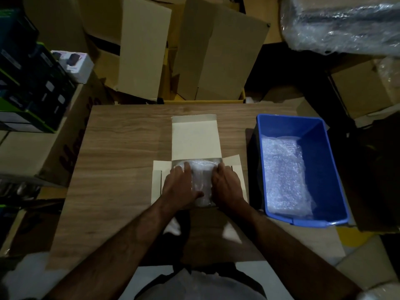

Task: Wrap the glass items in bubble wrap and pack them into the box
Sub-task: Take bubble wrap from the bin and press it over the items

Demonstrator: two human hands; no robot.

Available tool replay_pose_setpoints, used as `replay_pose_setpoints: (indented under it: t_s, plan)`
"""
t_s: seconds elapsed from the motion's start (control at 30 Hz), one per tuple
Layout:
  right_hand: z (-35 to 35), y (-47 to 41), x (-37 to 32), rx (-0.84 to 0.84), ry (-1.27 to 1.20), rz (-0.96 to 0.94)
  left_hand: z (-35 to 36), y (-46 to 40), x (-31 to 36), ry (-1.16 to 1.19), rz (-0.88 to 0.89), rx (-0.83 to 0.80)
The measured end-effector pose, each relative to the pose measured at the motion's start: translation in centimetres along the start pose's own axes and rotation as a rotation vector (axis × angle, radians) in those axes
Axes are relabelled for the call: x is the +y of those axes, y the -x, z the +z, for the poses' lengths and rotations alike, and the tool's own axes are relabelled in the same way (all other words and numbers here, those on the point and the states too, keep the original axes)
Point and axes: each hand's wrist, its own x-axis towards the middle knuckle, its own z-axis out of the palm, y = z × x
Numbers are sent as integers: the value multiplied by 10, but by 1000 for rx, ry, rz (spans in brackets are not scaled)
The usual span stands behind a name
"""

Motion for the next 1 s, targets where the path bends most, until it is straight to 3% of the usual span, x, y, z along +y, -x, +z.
replay_pose_setpoints:
  t_s: [0.03,0.13,0.23,0.3,0.4,0.5,0.6,0.7,1.0]
  plan:
    - [0,-1,-4,-65,-39,62,3,0,-1,19,12,-1]
    - [1,3,-2,0,95,-48,5,4,3,-83,32,-15]
    - [-10,11,-8,115,-375,66,2,4,8,-143,73,31]
    - [-12,15,-10,227,-508,107,5,-1,8,-164,66,-3]
    - [-4,7,-6,245,-169,-64,12,-11,9,-174,15,-62]
    - [-4,3,-10,100,196,-185,13,-13,10,-145,13,-127]
    - [7,4,-8,-136,251,-147,15,-18,10,-120,-22,-158]
    - [10,4,-8,-215,190,-72,19,-22,7,-128,-2,-182]
    - [-4,-15,-10,-400,111,-78,25,-15,5,-66,5,-210]
